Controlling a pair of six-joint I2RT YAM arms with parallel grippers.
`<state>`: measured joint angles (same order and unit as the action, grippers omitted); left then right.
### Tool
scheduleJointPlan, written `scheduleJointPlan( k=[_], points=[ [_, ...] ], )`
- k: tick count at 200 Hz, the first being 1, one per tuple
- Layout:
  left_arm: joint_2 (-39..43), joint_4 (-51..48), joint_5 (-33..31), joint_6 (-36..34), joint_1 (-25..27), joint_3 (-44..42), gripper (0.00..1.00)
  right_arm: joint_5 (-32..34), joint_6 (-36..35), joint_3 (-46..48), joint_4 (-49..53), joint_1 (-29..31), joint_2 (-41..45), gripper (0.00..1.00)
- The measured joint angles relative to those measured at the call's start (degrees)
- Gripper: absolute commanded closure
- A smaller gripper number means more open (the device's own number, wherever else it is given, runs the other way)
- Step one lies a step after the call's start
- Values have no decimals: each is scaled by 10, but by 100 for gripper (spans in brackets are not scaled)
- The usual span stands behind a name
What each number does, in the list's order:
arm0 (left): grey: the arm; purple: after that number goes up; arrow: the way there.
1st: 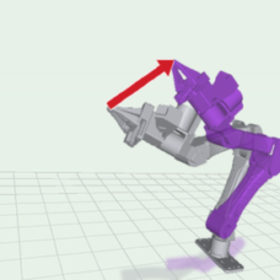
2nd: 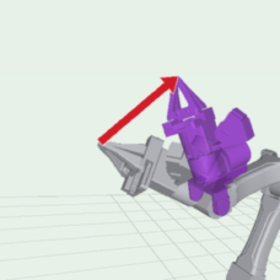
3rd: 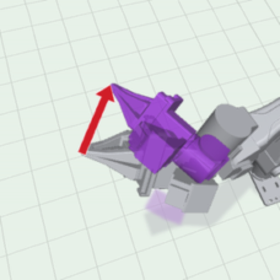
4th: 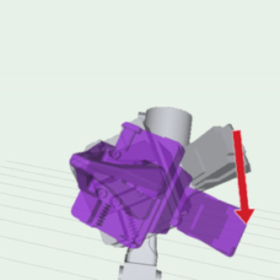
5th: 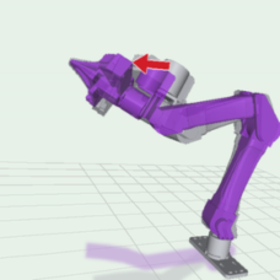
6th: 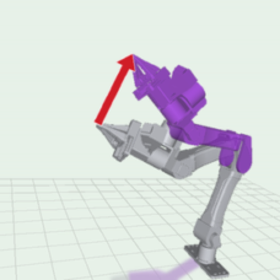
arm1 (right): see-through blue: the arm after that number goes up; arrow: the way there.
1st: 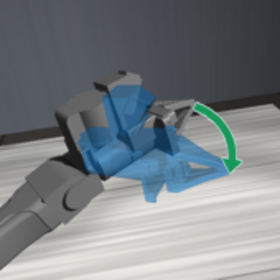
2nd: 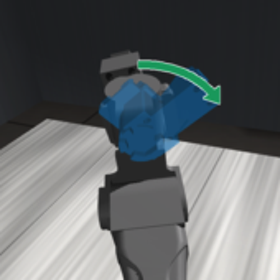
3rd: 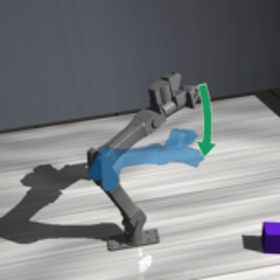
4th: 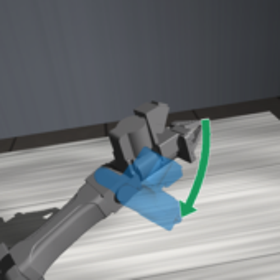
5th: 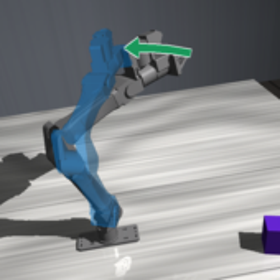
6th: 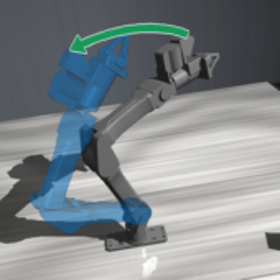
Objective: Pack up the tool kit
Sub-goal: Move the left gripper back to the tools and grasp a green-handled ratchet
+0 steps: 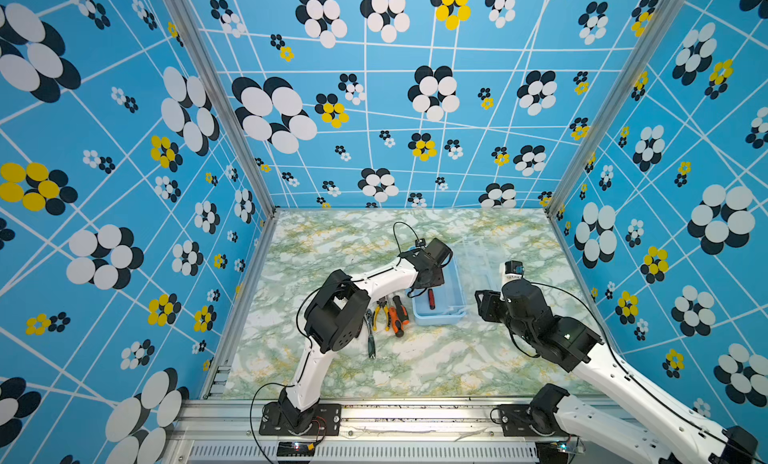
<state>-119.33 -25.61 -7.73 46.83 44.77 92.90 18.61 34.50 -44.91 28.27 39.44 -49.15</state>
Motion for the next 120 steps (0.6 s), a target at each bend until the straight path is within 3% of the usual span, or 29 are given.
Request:
scheduleJointPlan(
  k=[48, 50, 120],
  points=[
    [197, 8, -38, -33, -29, -127, 58, 3, -13, -25, -5, 40, -36, 48],
    [203, 8, -39, -34, -31, -132, 54, 3, -14, -25, -5, 42, -37, 48],
    [432, 53, -32, -101, -139, -388, 51, 27, -23, -35, -29, 110, -107, 49]
  ],
)
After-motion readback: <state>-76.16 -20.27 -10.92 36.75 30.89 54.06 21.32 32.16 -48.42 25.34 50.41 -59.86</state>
